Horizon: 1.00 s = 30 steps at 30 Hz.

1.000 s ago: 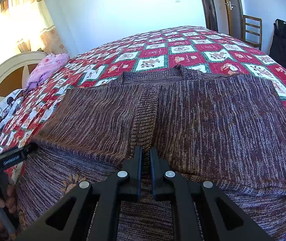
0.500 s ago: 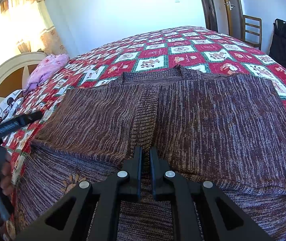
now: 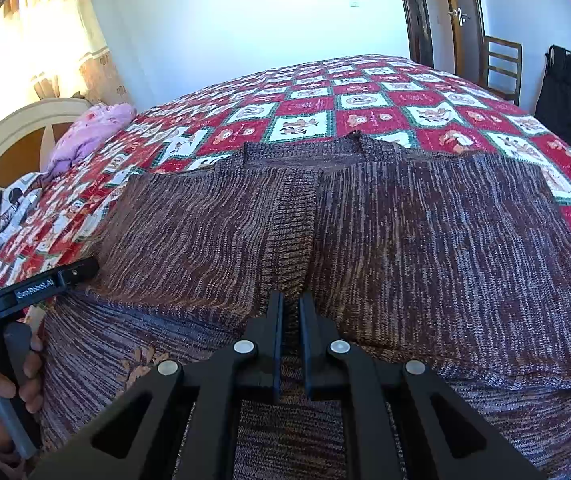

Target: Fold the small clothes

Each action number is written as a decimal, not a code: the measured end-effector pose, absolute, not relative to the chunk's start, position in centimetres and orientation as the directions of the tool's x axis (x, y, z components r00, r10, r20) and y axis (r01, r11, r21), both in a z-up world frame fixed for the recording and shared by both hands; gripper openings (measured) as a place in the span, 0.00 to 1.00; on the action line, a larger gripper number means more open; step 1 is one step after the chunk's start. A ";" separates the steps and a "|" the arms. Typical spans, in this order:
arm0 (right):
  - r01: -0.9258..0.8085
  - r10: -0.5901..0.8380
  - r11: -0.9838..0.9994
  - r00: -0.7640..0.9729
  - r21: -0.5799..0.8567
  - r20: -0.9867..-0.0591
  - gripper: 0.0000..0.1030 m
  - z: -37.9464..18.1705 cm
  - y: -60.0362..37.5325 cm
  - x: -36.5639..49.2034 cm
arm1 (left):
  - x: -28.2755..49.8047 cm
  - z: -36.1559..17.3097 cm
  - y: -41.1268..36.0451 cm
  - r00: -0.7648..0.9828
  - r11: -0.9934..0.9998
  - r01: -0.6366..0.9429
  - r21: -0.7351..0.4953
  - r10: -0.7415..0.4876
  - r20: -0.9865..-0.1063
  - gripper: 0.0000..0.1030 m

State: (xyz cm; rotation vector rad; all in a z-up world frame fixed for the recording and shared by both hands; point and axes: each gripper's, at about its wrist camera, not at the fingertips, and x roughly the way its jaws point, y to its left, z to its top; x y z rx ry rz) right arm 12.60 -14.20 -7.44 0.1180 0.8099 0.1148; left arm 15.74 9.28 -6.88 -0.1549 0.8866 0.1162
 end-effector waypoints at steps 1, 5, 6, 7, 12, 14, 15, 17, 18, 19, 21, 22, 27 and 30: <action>-0.057 0.144 0.988 0.685 0.145 -0.714 0.07 -7.5 -14.1 12.6 | 15.1 -6.7 9.3 0.630 0.982 -0.168 -0.086 0.040 -0.776 1.00; -0.051 0.141 0.988 0.685 0.146 -0.714 0.09 -7.4 -14.2 12.6 | 10.5 -5.7 7.4 0.685 0.994 -0.082 -0.070 0.005 -0.728 1.00; -0.049 0.140 0.988 0.685 0.146 -0.715 0.09 -7.4 -14.2 12.6 | 9.8 -5.5 6.8 0.692 0.996 -0.060 -0.063 -0.004 -0.722 1.00; -0.049 0.138 0.988 0.684 0.144 -0.717 0.09 -7.4 -14.2 12.6 | 8.7 -5.4 6.1 0.699 0.998 -0.025 -0.051 -0.019 -0.715 1.00; -0.009 0.114 0.989 0.679 0.147 -0.726 0.22 -6.8 -14.4 11.9 | 5.2 -5.6 3.0 0.697 0.991 0.135 0.004 -0.092 -0.712 1.00; 0.017 0.110 0.986 0.681 0.166 -0.724 0.26 -6.4 -14.6 10.5 | 4.5 -5.6 2.6 0.697 0.986 0.167 0.024 -0.101 -0.710 1.00; 0.022 0.106 0.986 0.676 0.163 -0.729 0.29 -6.4 -14.6 9.8 | 4.2 -5.6 2.5 0.697 0.984 0.178 0.026 -0.107 -0.709 1.00; 0.023 0.083 0.991 0.662 0.130 -0.745 0.32 -6.2 -14.6 7.8 | 3.6 -5.6 2.5 0.696 0.982 0.187 0.018 -0.120 -0.708 1.00; 0.021 0.073 0.993 0.664 0.117 -0.745 0.33 -6.1 -14.7 6.8 | 3.4 -5.6 2.6 0.694 0.982 0.187 0.011 -0.124 -0.709 1.00; 0.023 0.063 0.994 0.667 0.105 -0.742 0.33 -5.9 -14.9 5.7 | 3.1 -5.6 2.7 0.692 0.983 0.186 0.000 -0.131 -0.710 1.00; 0.042 0.045 0.994 0.680 0.100 -0.732 0.36 -5.2 -15.9 2.9 | 2.5 -5.7 2.9 0.689 0.984 0.178 -0.024 -0.142 -0.711 1.00; 0.056 0.039 0.993 0.685 0.107 -0.727 0.38 -4.9 -16.5 1.8 | 2.3 -5.7 3.1 0.685 0.985 0.171 -0.033 -0.143 -0.714 1.00; 0.132 0.011 0.979 0.722 0.153 -0.692 0.42 -3.3 -19.9 -3.9 | 0.5 -6.0 2.9 0.682 0.983 0.181 -0.025 -0.144 -0.717 1.00; 0.144 -0.009 0.979 0.737 0.144 -0.676 0.42 -2.8 -20.6 -6.2 | -0.9 -5.8 2.6 0.698 0.977 0.211 0.002 -0.149 -0.700 1.00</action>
